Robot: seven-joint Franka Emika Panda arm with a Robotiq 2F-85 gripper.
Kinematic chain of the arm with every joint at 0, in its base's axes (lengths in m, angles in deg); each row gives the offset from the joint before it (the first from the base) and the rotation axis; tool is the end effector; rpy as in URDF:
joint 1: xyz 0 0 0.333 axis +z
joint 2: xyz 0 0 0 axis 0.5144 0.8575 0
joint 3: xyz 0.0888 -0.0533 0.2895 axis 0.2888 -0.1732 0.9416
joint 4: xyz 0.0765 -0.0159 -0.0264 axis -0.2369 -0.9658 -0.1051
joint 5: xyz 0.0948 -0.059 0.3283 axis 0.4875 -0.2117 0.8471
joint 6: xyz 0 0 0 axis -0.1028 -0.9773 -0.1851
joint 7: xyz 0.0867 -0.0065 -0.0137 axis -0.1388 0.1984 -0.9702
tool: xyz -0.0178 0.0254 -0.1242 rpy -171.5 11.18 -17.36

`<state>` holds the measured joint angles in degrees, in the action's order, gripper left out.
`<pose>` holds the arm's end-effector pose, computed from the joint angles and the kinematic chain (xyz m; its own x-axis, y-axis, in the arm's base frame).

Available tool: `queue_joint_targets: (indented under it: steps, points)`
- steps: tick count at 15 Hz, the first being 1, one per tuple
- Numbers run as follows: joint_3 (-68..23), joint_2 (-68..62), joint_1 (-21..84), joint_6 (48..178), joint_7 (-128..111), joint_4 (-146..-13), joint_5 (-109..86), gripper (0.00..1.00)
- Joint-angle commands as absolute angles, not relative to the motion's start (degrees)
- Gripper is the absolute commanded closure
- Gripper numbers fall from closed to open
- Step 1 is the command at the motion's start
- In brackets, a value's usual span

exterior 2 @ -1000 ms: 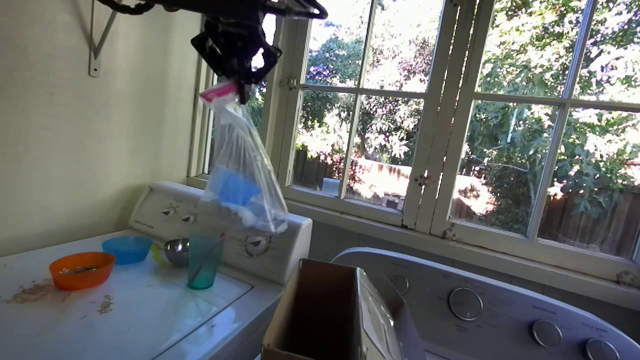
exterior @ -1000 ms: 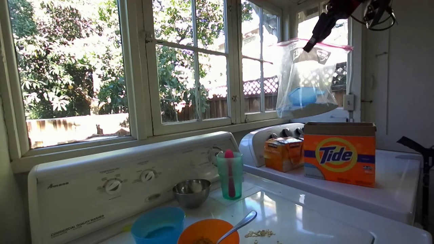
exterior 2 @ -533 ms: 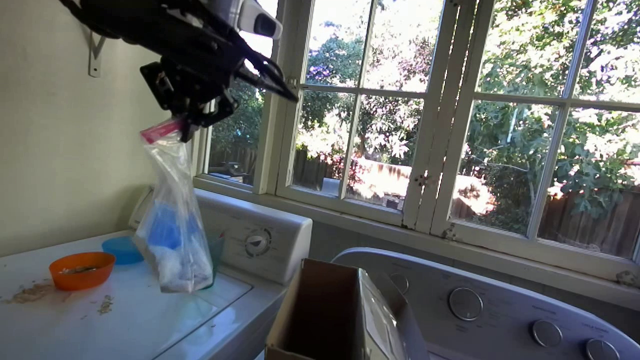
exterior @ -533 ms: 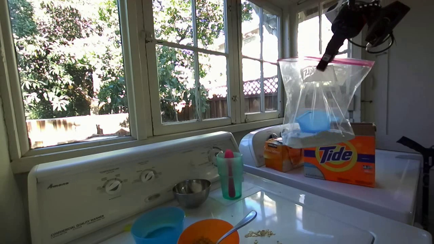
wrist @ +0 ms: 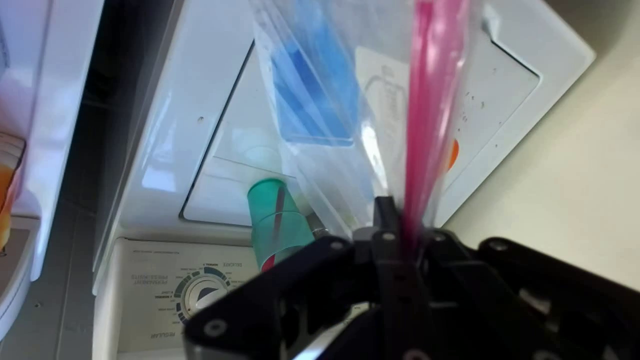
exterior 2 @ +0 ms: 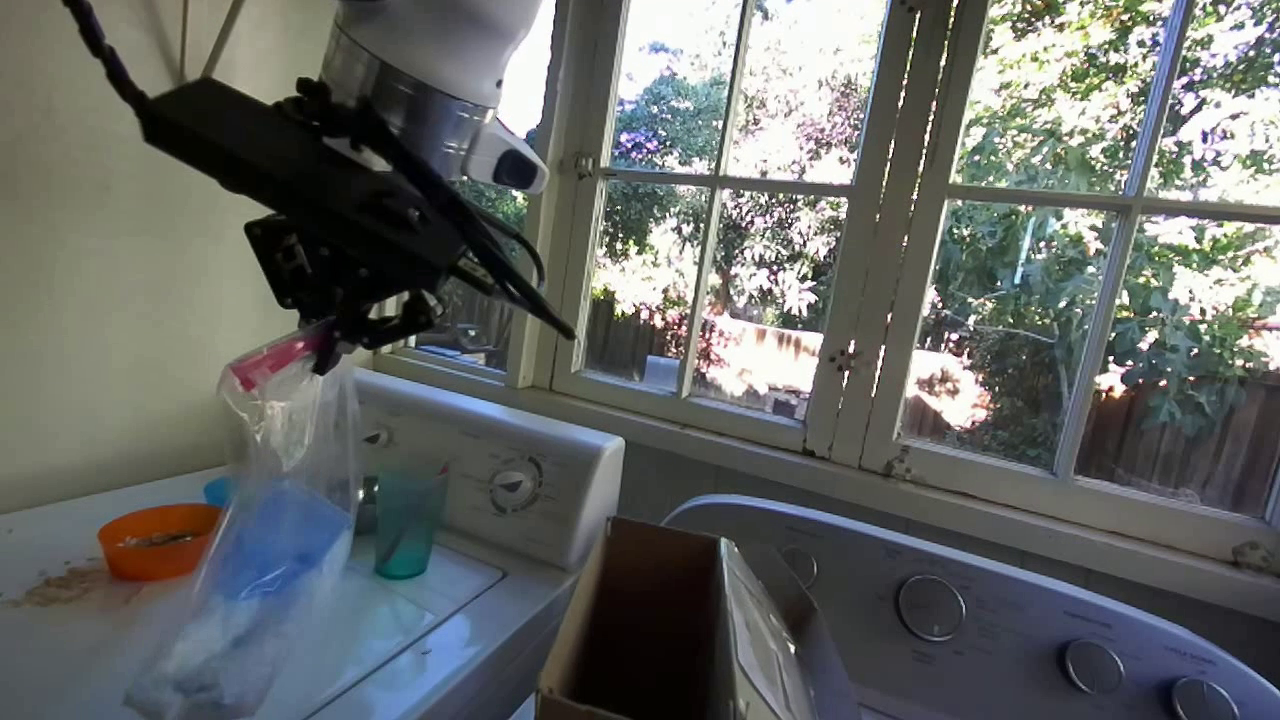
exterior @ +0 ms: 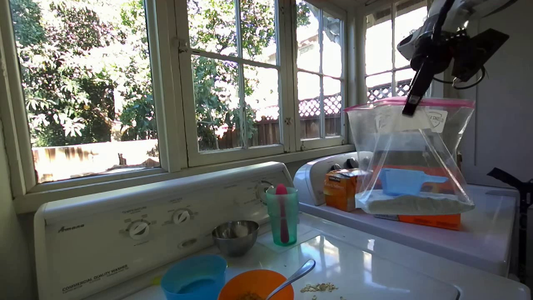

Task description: Remove the packet from the box

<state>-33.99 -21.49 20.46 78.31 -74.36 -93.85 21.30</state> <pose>0.4720 -0.1724 0.5154 0.8444 0.3789 0.3787 0.5073 -0.7925 -0.3383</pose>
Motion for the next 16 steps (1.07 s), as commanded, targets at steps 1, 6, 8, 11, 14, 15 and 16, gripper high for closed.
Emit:
queue_joint_targets:
  steps: [1,6,8,11,14,15,16]
  points:
    - [-33.0,-20.8,19.9,78.1,-74.6,-93.9,21.5,0.99]
    - [-31.3,-17.6,20.0,74.9,-77.5,-93.8,20.9,0.99]
    - [-30.7,-16.1,19.8,73.9,-78.3,-93.7,19.9,0.99]
    - [-30.0,-14.0,19.5,72.3,-79.5,-93.6,18.8,0.99]
    - [-28.9,-12.1,19.6,72.0,-80.9,-93.6,18.8,0.99]
    - [-28.4,-11.5,19.8,72.5,-81.1,-93.8,19.0,0.99]
    - [-27.8,-10.9,20.1,73.1,-81.1,-94.0,18.9,0.99]
